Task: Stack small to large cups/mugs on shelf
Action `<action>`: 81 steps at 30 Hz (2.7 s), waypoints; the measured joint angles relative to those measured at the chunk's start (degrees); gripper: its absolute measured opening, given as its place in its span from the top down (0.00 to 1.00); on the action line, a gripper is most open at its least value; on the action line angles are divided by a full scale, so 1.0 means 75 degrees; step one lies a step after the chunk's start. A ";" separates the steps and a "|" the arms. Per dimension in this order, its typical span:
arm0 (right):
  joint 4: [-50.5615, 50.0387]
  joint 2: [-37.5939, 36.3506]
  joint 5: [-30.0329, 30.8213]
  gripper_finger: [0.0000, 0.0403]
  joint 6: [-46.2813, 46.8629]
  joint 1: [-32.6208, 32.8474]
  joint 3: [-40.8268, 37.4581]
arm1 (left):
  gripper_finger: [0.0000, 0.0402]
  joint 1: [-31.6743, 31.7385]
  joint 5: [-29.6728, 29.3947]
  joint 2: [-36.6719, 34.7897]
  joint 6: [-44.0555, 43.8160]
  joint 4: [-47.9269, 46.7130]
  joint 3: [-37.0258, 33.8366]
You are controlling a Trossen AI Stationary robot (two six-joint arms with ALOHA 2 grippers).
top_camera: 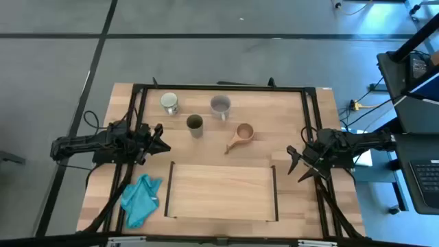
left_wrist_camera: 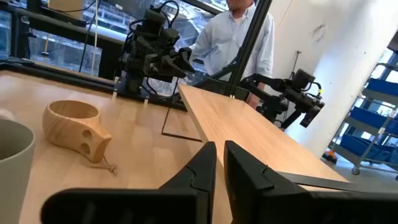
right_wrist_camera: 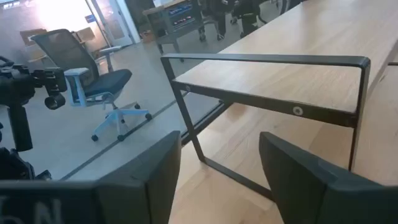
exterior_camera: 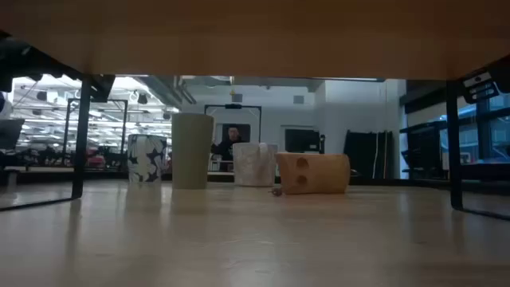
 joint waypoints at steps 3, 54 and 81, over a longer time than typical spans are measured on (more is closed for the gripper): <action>0.0000 0.0002 -0.0001 0.46 -0.0001 0.0000 0.0000 | 0.93 -0.0002 0.0000 -0.0003 0.0000 0.0000 0.0000; 0.0000 0.0002 -0.0001 0.46 -0.0002 -0.0001 0.0000 | 0.93 0.0001 0.0000 -0.0003 -0.0001 0.0000 -0.0001; 0.4490 0.0004 0.2557 0.46 -0.1940 0.0001 -0.0001 | 0.93 -0.0001 0.0000 -0.0001 0.0001 0.0000 0.0001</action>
